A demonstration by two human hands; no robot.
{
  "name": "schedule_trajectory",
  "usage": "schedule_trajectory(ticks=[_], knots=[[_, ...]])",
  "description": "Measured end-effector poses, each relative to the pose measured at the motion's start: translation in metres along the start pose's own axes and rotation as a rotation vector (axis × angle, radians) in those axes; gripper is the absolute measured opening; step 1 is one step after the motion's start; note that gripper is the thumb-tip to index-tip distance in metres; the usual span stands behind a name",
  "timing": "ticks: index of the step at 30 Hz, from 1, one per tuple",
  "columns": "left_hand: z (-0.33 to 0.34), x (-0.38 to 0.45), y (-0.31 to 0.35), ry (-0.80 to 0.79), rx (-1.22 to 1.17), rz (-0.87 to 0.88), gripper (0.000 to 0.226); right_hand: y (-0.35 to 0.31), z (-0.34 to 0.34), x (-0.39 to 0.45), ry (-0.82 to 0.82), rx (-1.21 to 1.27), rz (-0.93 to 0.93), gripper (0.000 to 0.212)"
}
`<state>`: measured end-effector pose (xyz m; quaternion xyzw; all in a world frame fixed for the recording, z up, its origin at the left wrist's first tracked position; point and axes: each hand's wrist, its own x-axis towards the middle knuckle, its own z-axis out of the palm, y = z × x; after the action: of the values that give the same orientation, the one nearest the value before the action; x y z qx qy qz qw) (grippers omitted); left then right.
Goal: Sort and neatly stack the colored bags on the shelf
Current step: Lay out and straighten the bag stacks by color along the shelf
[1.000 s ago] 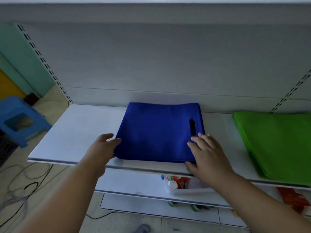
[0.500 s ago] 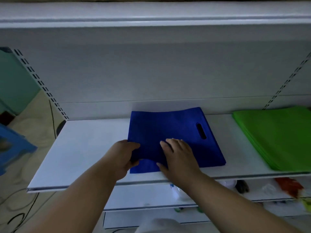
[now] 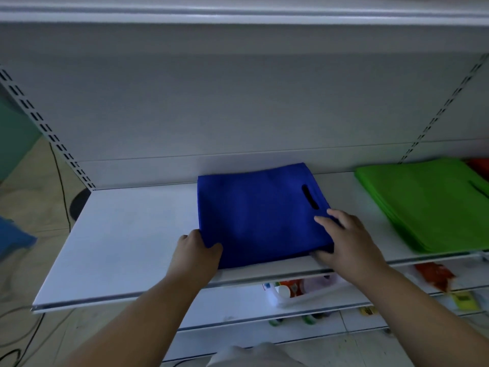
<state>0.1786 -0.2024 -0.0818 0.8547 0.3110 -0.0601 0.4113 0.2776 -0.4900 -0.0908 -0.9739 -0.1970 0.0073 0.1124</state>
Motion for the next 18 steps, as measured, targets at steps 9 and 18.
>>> schedule_trajectory(ticks=[9, 18], knots=[[-0.01, -0.001, 0.029, -0.044, -0.53, -0.264, 0.014, -0.009, -0.013, 0.007, -0.118, -0.22, -0.162, 0.103], [-0.015, -0.008, 0.056, -0.054, -0.813, -0.188, 0.017, -0.08, 0.021, 0.022, 0.05, 0.08, -0.325, 0.057]])
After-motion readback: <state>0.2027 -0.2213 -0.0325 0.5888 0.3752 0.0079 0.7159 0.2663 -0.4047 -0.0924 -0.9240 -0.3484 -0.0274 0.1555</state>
